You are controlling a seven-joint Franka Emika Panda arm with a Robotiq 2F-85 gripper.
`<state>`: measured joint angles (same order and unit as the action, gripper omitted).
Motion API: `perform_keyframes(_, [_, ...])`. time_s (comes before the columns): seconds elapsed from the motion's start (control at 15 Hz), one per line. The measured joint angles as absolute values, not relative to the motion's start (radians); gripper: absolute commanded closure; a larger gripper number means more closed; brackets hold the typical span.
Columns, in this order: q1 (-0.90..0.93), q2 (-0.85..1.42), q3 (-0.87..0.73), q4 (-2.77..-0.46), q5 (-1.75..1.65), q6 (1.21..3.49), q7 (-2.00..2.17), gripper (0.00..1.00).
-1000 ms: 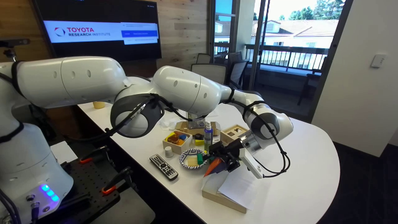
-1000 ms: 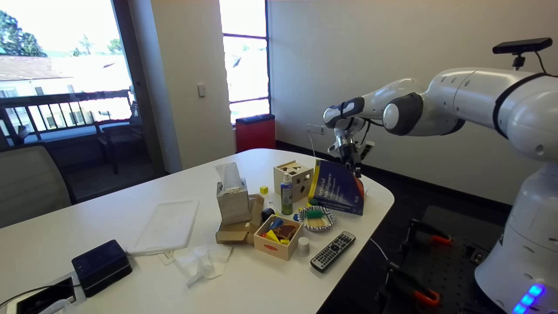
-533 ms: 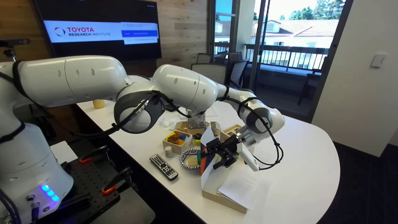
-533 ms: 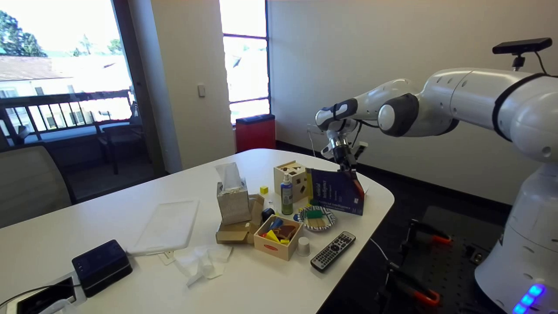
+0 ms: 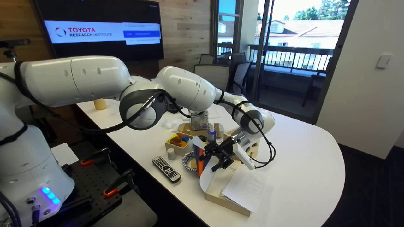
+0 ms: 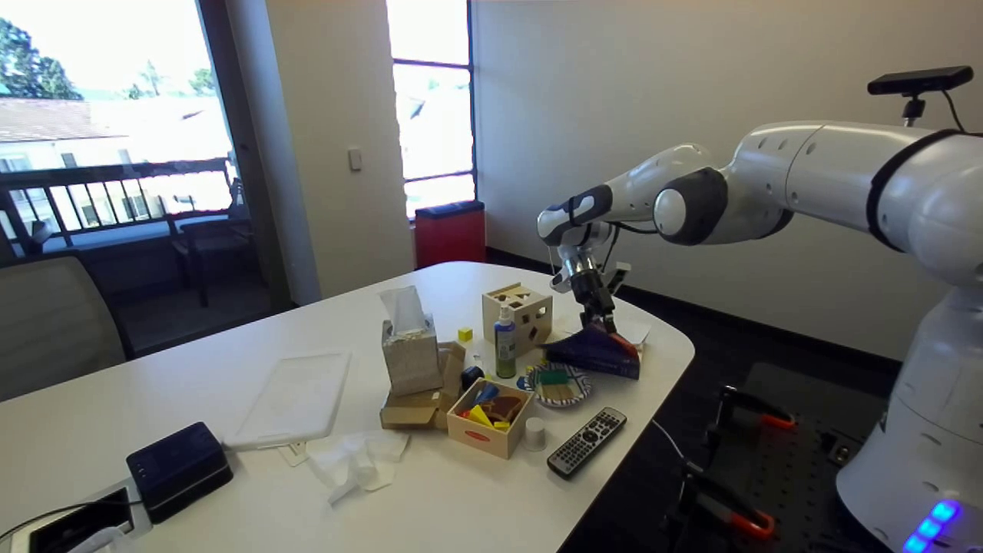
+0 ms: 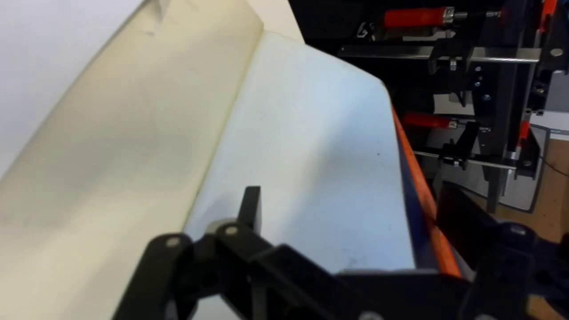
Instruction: Open the book
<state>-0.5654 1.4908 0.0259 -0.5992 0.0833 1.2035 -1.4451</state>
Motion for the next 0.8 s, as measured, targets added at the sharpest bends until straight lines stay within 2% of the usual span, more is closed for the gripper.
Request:
perform_keyframes(0.27, [-0.548, 1.493, 0.025, -0.675, 0.085, 1.357, -1.384, 0.00])
perform_keyframes(0.8, [-0.547, 1.465, 0.025, -0.722, 0.116, 1.451, -1.255, 0.00])
